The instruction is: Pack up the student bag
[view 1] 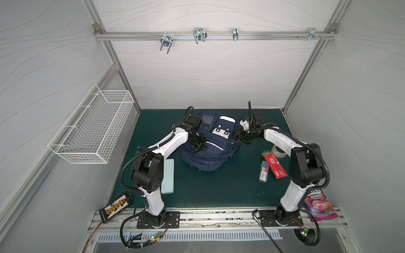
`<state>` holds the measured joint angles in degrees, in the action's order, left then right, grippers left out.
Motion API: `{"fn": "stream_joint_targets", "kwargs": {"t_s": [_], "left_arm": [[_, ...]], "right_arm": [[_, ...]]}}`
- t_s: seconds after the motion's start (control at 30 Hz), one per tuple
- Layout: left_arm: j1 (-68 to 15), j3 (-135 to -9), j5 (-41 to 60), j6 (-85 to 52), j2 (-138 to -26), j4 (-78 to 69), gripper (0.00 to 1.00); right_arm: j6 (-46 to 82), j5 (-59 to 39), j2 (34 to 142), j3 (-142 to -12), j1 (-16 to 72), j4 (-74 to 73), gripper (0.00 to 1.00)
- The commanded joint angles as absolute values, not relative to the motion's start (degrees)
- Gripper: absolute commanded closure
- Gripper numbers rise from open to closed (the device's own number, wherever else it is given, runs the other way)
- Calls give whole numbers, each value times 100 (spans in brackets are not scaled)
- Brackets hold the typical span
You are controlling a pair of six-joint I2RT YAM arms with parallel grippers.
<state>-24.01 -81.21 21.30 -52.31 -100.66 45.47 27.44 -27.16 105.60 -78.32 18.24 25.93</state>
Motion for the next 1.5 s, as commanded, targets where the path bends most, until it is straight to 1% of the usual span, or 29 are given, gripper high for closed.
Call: {"fn": "stream_joint_targets", "kwargs": {"t_s": [0.0,0.13,0.2,0.27,0.43,0.53,0.73,0.87,0.93,1.03,1.1,1.17,1.27,1.43,1.47], "left_arm": [[-2328,-8119,2199,-4988,-9533,4531,100],[-2166,-7743,2653,-5279,-9424,3990,100],[-2095,-7606,2774,-5418,-9391,3782,100],[-2058,-7555,2810,-5473,-9378,3684,100],[-1925,-7321,2996,-5775,-9347,3256,100],[-1860,-7270,3063,-5854,-9365,3146,100],[-1815,-7319,3103,-5801,-9447,3180,100],[-1784,-7312,3085,-5763,-9460,3213,100],[-1776,-7321,3089,-5752,-9486,3215,100],[-1775,-7333,3094,-5723,-9526,3251,100],[-1769,-7334,3079,-5696,-9547,3278,100],[-1760,-7343,3077,-5688,-9558,3289,100],[-1749,-7343,3070,-5669,-9585,3289,100],[-1737,-7352,3067,-5668,-9642,3271,100],[-1726,-7366,3075,-5673,-9671,3253,100]], "right_arm": [[2621,-3334,10998,-8260,1698,2307,43],[2502,-3327,11517,-8654,1669,2480,46],[2416,-3208,11649,-8639,1661,2577,46],[2363,-3146,11692,-8479,1656,2583,50],[2397,-3199,11279,-7614,1679,2221,55],[2408,-3214,11090,-7245,1679,2086,54],[2353,-3466,10987,-6974,1679,1964,55],[2321,-3518,10925,-6975,1679,1922,57],[2277,-3552,10967,-7050,1661,1936,67],[2240,-3556,11055,-7154,1647,1984,75],[2228,-3560,11065,-7149,1651,1985,76],[2228,-3586,11026,-7098,1647,1963,80],[2211,-3629,10930,-6963,1643,1887,82],[2236,-3555,10796,-6801,1644,1835,98],[2255,-3539,10748,-6785,1644,1829,100]]}}
